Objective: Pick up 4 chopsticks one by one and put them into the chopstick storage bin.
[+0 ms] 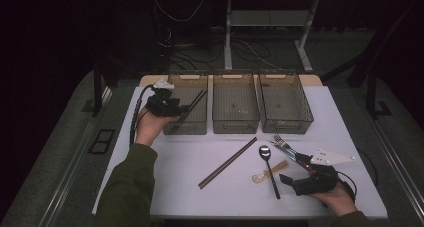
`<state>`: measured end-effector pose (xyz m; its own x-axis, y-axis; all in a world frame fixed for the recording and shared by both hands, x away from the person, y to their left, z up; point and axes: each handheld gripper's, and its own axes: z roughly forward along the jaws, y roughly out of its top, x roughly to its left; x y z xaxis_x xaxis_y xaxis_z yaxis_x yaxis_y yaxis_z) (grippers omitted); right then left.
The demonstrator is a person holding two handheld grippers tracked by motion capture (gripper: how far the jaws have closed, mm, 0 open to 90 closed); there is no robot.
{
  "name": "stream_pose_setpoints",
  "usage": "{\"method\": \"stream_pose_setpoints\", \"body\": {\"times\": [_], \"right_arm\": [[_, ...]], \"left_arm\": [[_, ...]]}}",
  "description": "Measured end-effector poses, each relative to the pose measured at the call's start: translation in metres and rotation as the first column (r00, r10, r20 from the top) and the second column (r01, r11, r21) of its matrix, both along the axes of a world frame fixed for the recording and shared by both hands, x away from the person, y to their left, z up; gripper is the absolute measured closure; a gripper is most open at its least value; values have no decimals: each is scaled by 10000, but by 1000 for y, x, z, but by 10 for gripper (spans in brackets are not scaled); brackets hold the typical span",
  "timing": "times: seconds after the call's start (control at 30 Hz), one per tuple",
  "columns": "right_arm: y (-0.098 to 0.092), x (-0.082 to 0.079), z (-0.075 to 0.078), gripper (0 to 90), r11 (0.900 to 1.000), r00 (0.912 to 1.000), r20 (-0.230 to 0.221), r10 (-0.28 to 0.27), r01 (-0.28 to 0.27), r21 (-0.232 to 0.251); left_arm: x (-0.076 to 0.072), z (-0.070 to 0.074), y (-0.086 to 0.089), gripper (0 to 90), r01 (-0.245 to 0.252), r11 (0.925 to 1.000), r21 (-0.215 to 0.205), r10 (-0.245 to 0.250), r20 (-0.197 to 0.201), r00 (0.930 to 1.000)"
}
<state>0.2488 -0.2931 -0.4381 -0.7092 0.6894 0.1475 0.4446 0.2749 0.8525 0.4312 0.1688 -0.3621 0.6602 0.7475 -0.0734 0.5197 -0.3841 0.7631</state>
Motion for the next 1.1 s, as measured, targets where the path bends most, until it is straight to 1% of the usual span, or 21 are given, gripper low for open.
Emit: {"method": "stream_pose_setpoints", "body": {"times": [0.07,0.1,0.2,0.3,0.37,0.47,0.5,0.67,0.73,0.77,0.83,0.87,0.97,1.03,1.1], "right_arm": [[0,0,0,29,10000,10000,4,30,-30,-32],[0,0,0,29,10000,10000,-6,47,-47,-20],[-1,1,0,29,9997,9999,-58,126,-125,199],[-2,2,0,29,9996,9997,-109,211,-209,198],[-3,4,0,29,9994,9996,-123,249,-246,240],[-3,6,1,29,9992,9995,-169,267,-261,310],[-3,6,1,29,9991,9994,-158,307,-303,281],[0,9,2,29,9986,9988,-191,461,-456,250],[0,10,2,29,9986,9988,-127,475,-472,223],[0,10,1,29,9987,9988,-144,464,-461,207],[0,10,1,29,9989,9989,-160,438,-435,163],[0,10,1,29,9990,9990,-141,422,-420,118],[0,9,1,29,9994,9994,-116,334,-332,106],[0,9,0,29,9995,9994,-122,318,-317,50],[0,8,-1,29,9995,9994,-152,312,-312,15]], "left_arm": [[-6,1,-1,424,231,9997,99,-233,170,9996],[-10,1,-2,415,312,9995,43,-313,211,9993],[-21,0,-4,384,620,9980,98,-623,373,9974],[-31,-2,-6,350,829,9966,44,-830,443,9956],[-38,-3,-8,331,994,9950,-45,-990,496,9938],[-48,-5,-10,294,1164,9923,-418,-1137,606,9917],[-51,-5,-11,277,1296,9909,-362,-1272,622,9899],[-66,-9,-17,202,1461,9880,-505,-1421,756,9870],[-72,-11,-19,176,1447,9875,-629,-1394,816,9869],[-74,-12,-19,154,1480,9870,-626,-1425,840,9862],[-80,-17,-19,137,1467,9861,-775,-1398,879,9863],[-83,-19,-19,134,1460,9858,-836,-1385,892,9863],[-90,-25,-18,130,1479,9853,-856,-1415,766,9870],[-95,-27,-16,130,1509,9838,-966,-1429,850,9861],[-98,-28,-15,128,1515,9840,-933,-1430,919,9855]]}}
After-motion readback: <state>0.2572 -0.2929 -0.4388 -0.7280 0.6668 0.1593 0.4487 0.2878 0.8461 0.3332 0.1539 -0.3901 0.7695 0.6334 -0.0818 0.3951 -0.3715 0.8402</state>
